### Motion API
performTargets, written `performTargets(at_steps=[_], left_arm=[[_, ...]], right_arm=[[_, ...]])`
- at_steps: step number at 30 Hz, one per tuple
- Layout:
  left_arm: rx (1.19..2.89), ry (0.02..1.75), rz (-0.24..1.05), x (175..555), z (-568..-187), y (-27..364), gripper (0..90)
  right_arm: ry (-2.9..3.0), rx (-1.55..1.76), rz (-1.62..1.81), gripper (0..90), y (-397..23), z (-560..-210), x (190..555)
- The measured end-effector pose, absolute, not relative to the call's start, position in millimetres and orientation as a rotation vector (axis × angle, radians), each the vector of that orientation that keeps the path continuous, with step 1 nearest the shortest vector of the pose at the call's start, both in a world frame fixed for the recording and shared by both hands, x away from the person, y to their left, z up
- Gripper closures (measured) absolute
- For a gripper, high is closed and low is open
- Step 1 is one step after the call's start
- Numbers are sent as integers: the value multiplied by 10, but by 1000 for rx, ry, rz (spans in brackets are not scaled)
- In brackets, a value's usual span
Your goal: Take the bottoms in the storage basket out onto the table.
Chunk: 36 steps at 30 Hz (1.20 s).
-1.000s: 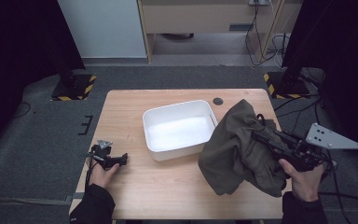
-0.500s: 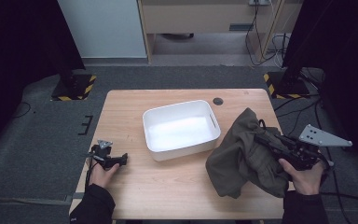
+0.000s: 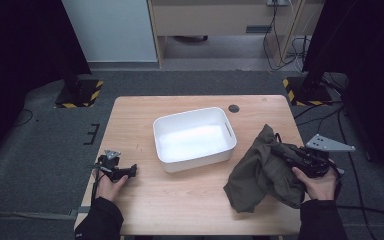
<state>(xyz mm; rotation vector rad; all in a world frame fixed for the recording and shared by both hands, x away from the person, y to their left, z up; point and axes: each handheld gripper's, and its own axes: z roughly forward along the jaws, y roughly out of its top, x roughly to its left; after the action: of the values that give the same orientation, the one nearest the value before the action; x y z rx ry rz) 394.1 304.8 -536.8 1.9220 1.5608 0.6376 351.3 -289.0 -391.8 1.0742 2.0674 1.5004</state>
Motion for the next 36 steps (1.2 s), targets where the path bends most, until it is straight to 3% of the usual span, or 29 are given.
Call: performTargets(at_steps=[36], left_arm=[[1920,1562,638,3940,-5370,3040,0]], right_arm=[[2102,1228,1057,689,-2662,-4823,3954]])
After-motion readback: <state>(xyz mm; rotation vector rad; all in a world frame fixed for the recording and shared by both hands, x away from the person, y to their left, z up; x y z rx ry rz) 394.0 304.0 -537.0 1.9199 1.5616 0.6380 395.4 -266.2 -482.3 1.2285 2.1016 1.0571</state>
